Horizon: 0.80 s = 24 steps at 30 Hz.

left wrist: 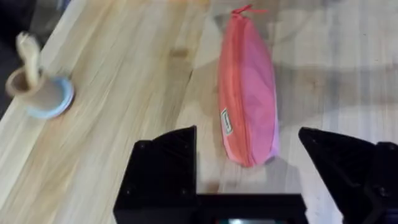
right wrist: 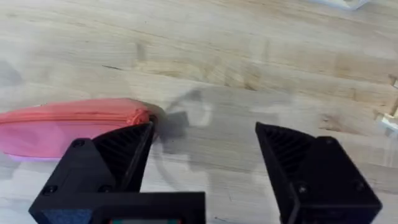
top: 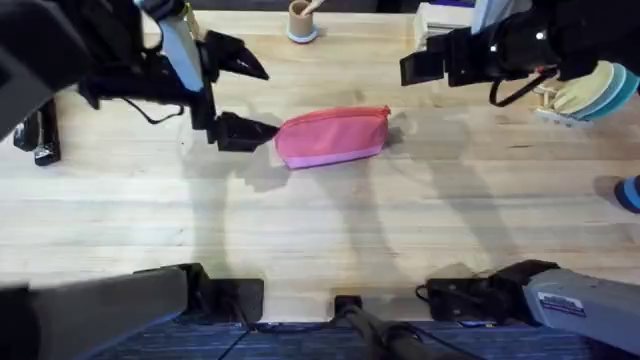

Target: Unzip the bag, pick up the pens from the table one at a time and place them inside, then zip the bag closed.

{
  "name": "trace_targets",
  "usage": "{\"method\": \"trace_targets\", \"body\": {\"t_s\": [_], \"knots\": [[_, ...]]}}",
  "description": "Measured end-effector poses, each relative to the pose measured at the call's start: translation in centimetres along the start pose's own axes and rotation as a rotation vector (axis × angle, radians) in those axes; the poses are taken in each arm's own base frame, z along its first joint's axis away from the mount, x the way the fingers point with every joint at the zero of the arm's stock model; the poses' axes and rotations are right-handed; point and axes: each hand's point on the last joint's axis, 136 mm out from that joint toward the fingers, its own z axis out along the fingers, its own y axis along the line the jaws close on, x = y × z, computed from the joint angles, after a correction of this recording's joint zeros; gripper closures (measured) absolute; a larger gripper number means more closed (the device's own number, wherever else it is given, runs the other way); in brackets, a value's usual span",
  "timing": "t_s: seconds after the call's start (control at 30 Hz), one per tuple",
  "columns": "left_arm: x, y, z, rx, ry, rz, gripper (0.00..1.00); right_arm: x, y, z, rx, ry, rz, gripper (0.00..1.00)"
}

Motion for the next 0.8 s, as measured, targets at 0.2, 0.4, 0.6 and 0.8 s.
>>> {"method": "trace_targets", "body": {"t_s": [0.2, 0.4, 0.6, 0.8], "knots": [[-0.9, 0.7, -2.7, -0.151, 0.132, -0.163, 0.005, 0.0, 0.0, 0.0, 0.0, 0.0, 0.0, 0.003], [-0.5, 1.2, -5.3, -0.342, 0.226, -0.425, 0.005, 0.0, 0.0, 0.0, 0.0, 0.0, 0.0, 0.003], [0.4, 1.6, -7.2, -0.513, 0.25, -0.71, 0.005, 0.0, 0.0, 0.0, 0.0, 0.0, 0.0, 0.003], [1.4, 2.0, -8.1, -0.629, 0.233, -0.961, 0.005, 0.0, 0.0, 0.0, 0.0, 0.0, 0.0, 0.003]]}}
